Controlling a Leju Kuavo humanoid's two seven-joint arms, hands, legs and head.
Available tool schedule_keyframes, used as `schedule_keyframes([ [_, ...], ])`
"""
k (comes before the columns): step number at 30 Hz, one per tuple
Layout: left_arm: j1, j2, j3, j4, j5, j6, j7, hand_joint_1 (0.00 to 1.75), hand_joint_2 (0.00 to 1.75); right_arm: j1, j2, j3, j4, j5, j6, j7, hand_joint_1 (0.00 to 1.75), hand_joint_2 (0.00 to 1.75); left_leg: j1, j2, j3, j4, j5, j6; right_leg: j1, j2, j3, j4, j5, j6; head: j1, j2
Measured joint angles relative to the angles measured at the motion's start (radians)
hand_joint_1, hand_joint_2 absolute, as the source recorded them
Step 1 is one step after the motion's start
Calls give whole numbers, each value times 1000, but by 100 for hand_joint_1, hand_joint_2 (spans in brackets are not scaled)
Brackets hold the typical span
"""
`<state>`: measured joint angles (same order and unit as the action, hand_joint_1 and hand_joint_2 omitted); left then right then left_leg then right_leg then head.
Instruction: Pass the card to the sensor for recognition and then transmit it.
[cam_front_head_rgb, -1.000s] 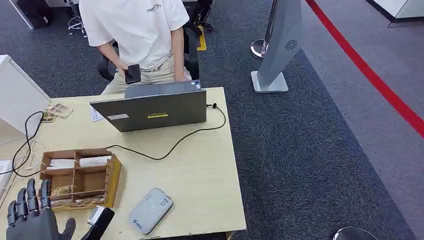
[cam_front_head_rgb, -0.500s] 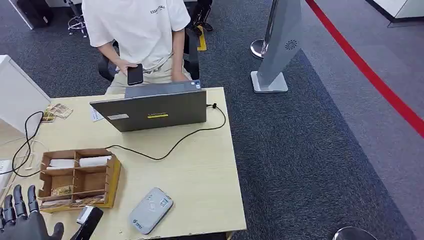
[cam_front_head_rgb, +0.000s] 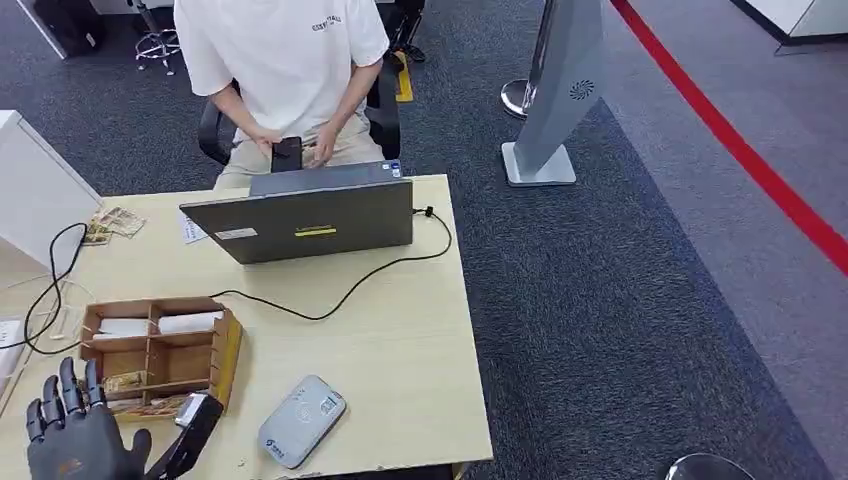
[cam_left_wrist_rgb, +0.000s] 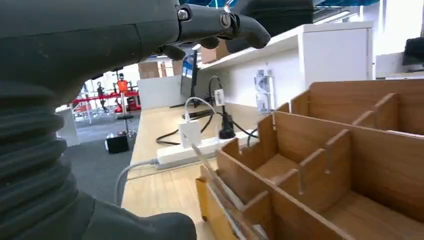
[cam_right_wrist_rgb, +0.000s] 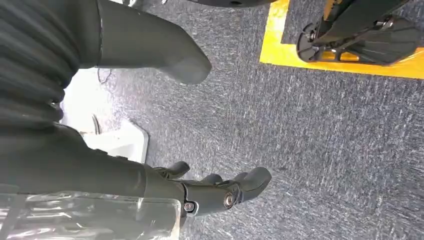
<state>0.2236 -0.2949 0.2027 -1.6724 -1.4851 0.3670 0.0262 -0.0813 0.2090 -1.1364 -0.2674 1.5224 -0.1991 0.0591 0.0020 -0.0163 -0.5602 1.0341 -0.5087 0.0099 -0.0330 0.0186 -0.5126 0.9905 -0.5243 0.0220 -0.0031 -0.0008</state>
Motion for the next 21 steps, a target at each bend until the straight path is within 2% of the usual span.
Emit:
schedule_keyframes([
  [2, -7, 15, -28, 17, 0, 2, 18, 0, 175, 0, 0, 0, 0, 3, 0, 0, 0, 175, 0, 0, 0, 0, 0, 0, 0, 0, 0, 0, 0, 0, 0, 0],
  [7, -21, 30, -55, 47, 0, 10, 21, 0, 175, 0, 0, 0, 0, 4, 0, 2, 0, 175, 0, 0, 0, 0, 0, 0, 0, 0, 0, 0, 0, 0, 0, 0],
  [21, -29, 40, -71, 95, 0, 8, 21, 0, 175, 0, 0, 0, 0, 15, 2, 6, 0, 175, 0, 0, 0, 0, 0, 0, 0, 0, 0, 0, 0, 0, 0, 0],
])
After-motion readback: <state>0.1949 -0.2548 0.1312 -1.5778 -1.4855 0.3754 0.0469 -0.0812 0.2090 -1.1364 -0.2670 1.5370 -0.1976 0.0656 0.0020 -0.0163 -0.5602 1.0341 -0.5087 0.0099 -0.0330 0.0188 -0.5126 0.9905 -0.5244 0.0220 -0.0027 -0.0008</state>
